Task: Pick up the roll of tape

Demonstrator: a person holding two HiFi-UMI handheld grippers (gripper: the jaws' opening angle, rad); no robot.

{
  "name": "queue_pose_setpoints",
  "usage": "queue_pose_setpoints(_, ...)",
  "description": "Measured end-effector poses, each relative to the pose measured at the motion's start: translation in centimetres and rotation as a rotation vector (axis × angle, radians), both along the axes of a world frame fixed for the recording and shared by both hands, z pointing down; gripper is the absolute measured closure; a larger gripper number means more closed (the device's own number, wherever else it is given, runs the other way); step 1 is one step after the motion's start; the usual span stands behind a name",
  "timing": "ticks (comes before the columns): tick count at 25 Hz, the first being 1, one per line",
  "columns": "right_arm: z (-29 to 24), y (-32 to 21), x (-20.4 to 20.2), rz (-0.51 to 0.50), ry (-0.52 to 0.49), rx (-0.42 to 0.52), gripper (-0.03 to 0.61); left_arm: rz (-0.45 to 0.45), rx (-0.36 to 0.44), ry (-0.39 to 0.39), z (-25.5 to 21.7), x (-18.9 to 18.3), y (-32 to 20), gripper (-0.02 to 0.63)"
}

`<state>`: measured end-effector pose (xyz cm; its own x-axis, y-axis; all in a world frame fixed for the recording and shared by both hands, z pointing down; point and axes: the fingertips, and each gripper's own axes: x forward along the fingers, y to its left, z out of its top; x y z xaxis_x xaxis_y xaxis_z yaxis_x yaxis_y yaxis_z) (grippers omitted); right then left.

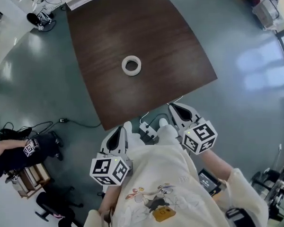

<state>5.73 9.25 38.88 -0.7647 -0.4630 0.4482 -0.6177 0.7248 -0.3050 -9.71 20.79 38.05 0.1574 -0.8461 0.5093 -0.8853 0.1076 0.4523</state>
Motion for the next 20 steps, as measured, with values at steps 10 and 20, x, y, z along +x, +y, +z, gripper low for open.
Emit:
queue_pose_setpoints(10, -0.1, 4.6, -5.0, 0.138, 0.046, 0.014, 0.572, 0.177, -0.008, 0.058, 1.4, -5.8, 1.2, 0.607)
queue_pose_setpoints(20, -1.3, 2.9, -1.6, 0.242, 0.062, 0.050, 0.572, 0.248, 0.031, 0.085, 1.1, -3.4, -0.6, 0.607)
